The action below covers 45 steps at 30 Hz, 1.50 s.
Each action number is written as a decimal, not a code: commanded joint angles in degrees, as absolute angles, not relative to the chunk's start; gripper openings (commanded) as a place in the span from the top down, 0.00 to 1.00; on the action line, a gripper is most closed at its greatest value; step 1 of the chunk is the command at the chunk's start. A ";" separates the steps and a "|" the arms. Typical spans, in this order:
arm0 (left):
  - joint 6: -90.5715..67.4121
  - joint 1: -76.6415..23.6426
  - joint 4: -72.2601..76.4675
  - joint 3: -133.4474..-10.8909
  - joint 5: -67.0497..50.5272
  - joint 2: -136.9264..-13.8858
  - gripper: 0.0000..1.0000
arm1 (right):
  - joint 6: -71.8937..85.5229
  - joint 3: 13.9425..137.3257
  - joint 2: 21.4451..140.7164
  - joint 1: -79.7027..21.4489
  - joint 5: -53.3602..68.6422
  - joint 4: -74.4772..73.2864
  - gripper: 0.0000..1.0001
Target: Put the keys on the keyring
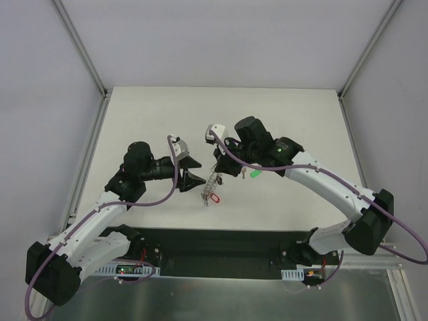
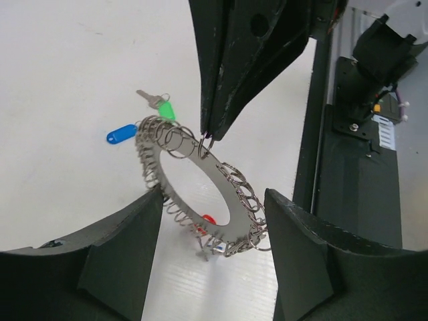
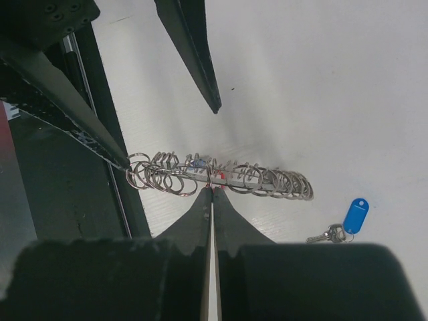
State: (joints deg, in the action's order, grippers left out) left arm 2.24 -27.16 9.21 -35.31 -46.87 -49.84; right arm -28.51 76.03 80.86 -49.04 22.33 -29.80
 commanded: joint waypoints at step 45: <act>4.83 -28.21 14.41 -42.63 -60.82 -60.56 0.83 | -31.82 77.08 76.47 -51.42 23.91 -26.89 0.99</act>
